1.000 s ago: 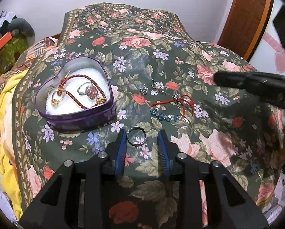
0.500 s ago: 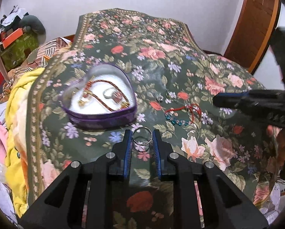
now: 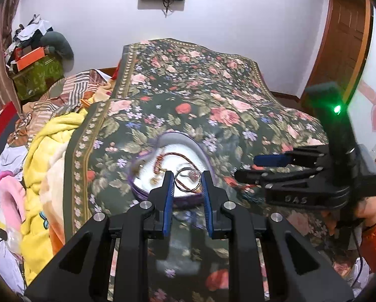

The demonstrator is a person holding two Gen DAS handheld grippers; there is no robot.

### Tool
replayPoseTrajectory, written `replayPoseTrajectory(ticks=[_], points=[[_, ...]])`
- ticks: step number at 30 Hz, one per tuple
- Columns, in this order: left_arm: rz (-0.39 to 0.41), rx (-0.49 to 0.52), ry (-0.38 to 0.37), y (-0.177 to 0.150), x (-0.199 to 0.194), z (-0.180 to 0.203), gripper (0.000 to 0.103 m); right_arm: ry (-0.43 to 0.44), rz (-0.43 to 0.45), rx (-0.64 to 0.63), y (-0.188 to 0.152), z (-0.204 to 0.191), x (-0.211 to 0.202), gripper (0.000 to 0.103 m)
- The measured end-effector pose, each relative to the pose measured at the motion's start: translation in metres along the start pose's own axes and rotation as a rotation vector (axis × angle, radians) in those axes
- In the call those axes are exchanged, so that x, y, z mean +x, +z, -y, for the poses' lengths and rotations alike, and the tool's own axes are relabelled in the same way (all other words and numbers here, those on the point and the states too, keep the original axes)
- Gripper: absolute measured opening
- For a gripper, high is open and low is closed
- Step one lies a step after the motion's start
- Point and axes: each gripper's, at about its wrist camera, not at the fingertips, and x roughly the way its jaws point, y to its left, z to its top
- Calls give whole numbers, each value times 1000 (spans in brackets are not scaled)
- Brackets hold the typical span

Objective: Organize jewelry
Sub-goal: 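Carry the hoop ring and earring over the heart tin with both grippers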

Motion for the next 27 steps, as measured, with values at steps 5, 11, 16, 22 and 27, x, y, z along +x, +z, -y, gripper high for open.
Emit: replayPoseTrajectory(ticks=[5, 11, 16, 22, 27], points=[[-7, -27, 2, 1, 9, -13, 21, -16, 7, -21, 1, 0, 5, 44], [-26, -45, -3, -3, 17, -15, 21, -62, 23, -63, -2, -5, 7, 26], [-25, -39, -4, -3, 15, -11, 21, -42, 19, -30, -2, 4, 4, 11], [-15, -27, 3, -1, 8, -6, 21, -31, 67, -1, 0, 8, -14, 11], [5, -31, 10, 3, 0, -7, 21, -13, 154, -7, 12, 1, -46, 11]])
